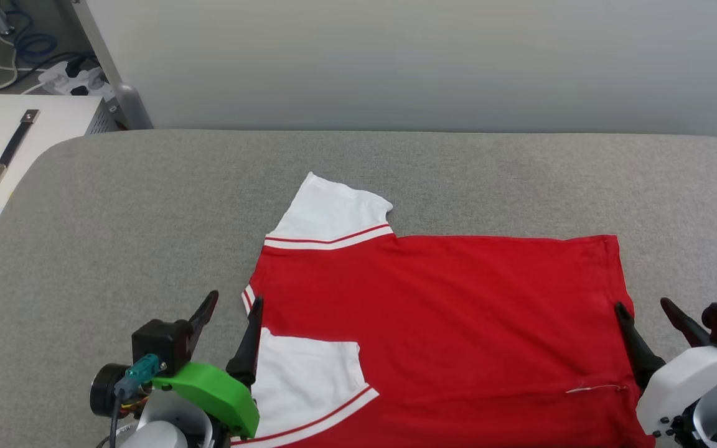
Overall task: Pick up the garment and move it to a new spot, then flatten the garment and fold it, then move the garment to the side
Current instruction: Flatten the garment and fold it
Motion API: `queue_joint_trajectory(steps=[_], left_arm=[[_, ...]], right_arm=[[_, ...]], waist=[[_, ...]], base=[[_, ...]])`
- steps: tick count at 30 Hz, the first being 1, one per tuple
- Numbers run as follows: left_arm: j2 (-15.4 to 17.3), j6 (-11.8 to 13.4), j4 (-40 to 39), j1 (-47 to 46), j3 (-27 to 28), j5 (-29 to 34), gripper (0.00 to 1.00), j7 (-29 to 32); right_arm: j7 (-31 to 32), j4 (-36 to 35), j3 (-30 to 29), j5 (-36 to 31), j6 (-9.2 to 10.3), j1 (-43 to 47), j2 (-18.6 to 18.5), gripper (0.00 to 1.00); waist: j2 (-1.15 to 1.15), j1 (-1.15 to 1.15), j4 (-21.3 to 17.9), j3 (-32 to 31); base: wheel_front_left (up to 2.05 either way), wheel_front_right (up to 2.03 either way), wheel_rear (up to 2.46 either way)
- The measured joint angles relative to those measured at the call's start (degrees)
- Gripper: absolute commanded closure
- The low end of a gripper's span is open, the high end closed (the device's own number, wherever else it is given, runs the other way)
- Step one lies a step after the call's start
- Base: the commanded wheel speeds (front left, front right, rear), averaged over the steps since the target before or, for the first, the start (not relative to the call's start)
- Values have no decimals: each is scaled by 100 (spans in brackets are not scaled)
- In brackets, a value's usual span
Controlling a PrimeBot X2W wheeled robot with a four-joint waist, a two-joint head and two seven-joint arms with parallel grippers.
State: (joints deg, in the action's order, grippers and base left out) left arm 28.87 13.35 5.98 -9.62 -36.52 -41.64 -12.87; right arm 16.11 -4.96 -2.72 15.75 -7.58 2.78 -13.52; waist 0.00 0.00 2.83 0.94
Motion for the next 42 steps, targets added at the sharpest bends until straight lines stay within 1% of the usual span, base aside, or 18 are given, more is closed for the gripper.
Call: queue_joint_trajectory(steps=[2,5,8,11,13,18,21,26,31,33,35,37,40,42], left_arm=[[-66,7,-44,24,74,57,0,-100],[-231,-12,-137,129,245,246,0,-175],[-460,-120,-327,291,614,649,0,-179],[-779,-355,-479,470,1080,1088,0,-179],[-965,-521,-483,591,1317,1313,0,-179],[-1402,-967,-322,789,1773,1804,0,-179],[-1612,-1210,-226,845,1985,1978,0,-179],[-1850,-1521,-124,877,2314,2218,0,-179],[-1922,-1736,-13,875,2543,2377,0,-180],[-1900,-1816,269,806,2497,2396,0,-127],[-1803,-1853,492,630,2434,2415,0,64],[-1707,-1891,571,268,2415,2397,0,324],[-1452,-1962,634,-417,2369,2383,0,882],[-1223,-2002,635,-910,2317,2331,0,1295]], right_arm=[[-350,11,-18,-91,0,7,47,0],[-916,76,-101,-108,2,39,240,0],[-1355,132,-94,-144,2,73,409,0],[-1719,225,-70,-205,2,71,505,0],[-1841,296,-51,-250,2,71,560,0],[-2132,415,-10,-352,2,57,600,0],[-2202,486,-9,-358,2,53,612,0],[-2246,520,23,-357,2,32,615,0],[-2236,467,105,-349,2,-48,600,0],[-2209,393,126,-348,2,-83,593,0],[-2151,283,148,-349,2,-121,580,0],[-2091,165,142,-355,2,-205,580,0],[-2024,-11,156,-357,2,-355,579,0],[-1989,-115,183,-358,2,-454,587,0]], waist=[[0,0,-22,4],[0,0,-37,23],[0,0,-47,43],[0,0,-58,66],[0,0,-69,85],[0,0,-108,138],[0,0,-128,156],[0,0,-168,182],[0,0,-244,317],[0,0,-278,397],[0,0,-322,510],[0,0,-367,638],[0,0,-450,865],[0,0,-523,1039]], base=[[0,0,0],[0,0,0],[0,0,0],[0,0,0],[0,0,0],[0,0,0],[0,0,0],[0,0,0],[0,0,0],[0,0,0],[0,0,0],[0,0,0],[0,0,0],[0,0,0]])
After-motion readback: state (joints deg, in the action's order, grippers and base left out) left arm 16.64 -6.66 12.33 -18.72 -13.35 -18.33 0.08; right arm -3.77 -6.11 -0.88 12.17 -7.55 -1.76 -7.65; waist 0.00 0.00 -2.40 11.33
